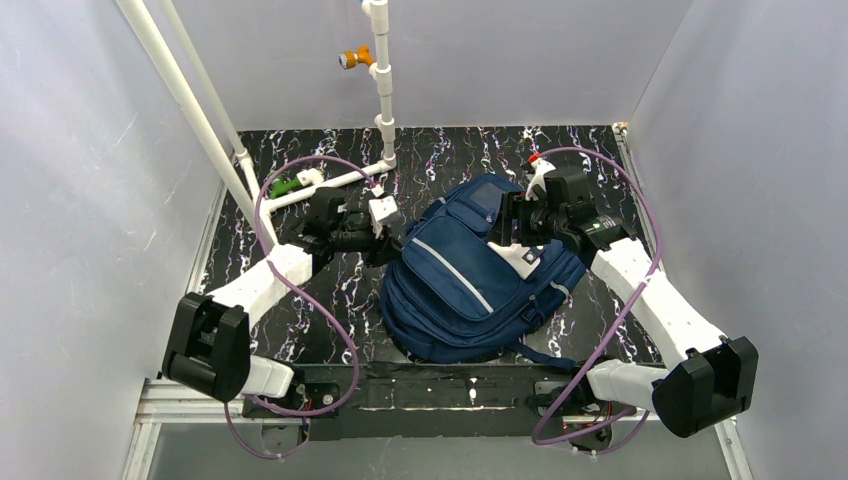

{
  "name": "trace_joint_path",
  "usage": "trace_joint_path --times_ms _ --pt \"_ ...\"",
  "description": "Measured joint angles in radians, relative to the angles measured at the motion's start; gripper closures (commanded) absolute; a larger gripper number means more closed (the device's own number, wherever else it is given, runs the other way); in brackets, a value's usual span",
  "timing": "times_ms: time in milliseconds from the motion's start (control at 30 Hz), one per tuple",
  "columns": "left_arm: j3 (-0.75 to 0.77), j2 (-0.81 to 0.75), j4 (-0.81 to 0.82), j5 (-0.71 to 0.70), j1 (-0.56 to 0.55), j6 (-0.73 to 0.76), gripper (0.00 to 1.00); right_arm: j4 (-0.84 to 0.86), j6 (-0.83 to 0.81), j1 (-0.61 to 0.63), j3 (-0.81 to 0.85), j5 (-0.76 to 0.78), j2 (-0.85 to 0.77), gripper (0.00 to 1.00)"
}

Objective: Pack the student bag
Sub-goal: Zip the student bag at the center of the board.

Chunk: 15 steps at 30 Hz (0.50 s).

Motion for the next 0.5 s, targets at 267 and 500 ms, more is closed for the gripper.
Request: trace_joint_path --times_ms 267,500 --pt "0.032 0.033 -0.075 0.026 0.005 0.061 0.96 0.017 0.000 0.000 0.000 -0.020 0.003 0.26" --pt "0.038 0.032 -0.105 0.016 0.005 0.092 1.00 0.024 -0.019 0.007 0.001 -0.042 0.051 0.27"
